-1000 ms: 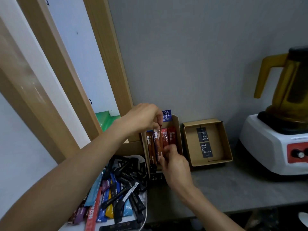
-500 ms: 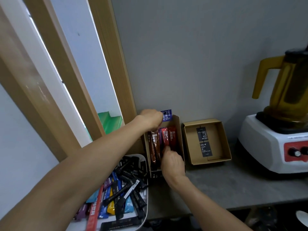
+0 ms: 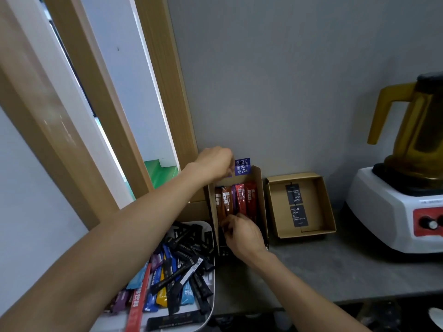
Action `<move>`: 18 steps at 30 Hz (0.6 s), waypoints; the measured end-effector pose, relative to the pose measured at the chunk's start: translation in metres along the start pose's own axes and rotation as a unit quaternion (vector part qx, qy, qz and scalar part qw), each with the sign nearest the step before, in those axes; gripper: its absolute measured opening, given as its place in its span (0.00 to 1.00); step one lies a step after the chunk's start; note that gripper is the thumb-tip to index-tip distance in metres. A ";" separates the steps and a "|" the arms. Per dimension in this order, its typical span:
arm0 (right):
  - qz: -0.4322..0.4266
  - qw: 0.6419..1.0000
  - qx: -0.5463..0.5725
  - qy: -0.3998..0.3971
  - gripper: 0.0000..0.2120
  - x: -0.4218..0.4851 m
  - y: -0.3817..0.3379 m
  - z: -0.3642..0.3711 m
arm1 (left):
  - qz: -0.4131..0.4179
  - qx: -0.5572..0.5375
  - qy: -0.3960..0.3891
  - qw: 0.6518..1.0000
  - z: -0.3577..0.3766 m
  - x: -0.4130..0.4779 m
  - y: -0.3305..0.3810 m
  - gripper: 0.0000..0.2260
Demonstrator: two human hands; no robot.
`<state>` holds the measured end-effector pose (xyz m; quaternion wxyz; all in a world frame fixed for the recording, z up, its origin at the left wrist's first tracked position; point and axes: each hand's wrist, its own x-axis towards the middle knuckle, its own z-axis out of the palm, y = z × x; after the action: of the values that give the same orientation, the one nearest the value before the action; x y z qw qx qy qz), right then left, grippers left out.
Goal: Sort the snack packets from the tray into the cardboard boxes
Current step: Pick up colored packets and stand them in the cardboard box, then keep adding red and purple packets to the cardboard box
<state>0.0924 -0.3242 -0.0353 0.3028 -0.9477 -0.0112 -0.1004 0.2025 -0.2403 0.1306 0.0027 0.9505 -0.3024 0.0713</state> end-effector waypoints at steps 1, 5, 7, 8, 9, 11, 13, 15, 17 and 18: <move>0.004 1.000 0.005 -0.002 0.13 0.001 0.001 0.000 | -0.007 -0.030 0.025 0.999 -0.005 -0.003 -0.002 0.05; 0.007 1.000 0.005 -0.002 0.11 0.005 0.002 0.003 | -0.021 -0.104 0.138 0.985 -0.023 -0.035 -0.006 0.07; 0.007 1.000 0.016 -0.003 0.11 0.004 0.001 0.001 | -0.027 -0.138 0.174 0.975 -0.026 -0.059 -0.009 0.08; 0.010 1.000 0.028 0.000 0.11 0.003 0.000 0.001 | -0.030 -0.151 0.185 0.971 -0.026 -0.071 -0.012 0.09; 0.015 0.999 0.039 0.006 0.10 0.000 -0.002 -0.001 | -0.033 -0.159 0.189 0.968 -0.024 -0.084 -0.015 0.09; 0.012 0.998 0.057 0.040 0.09 -0.008 -0.006 -0.003 | -0.045 -0.166 0.177 0.969 -0.017 -0.107 -0.024 0.08; -0.009 0.994 0.074 0.079 0.08 -0.021 -0.012 -0.006 | -0.059 -0.171 0.148 0.972 -0.003 -0.130 -0.035 0.06; -0.032 0.990 0.100 0.098 0.09 -0.034 -0.021 -0.009 | -0.078 -0.176 0.114 0.975 0.013 -0.152 -0.047 0.05; -0.059 0.985 0.125 0.104 0.09 -0.045 -0.030 -0.011 | -0.098 -0.167 0.085 0.977 0.029 -0.173 -0.059 0.05; -0.073 0.984 0.130 0.100 0.09 -0.049 -0.036 -0.011 | -0.110 -0.163 0.071 0.978 0.036 -0.183 -0.065 0.05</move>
<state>0.0392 -0.2993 -0.0152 0.4148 -0.8821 -0.0625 -0.2142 0.0969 -0.0841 0.0722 0.1867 0.9573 -0.2027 0.0877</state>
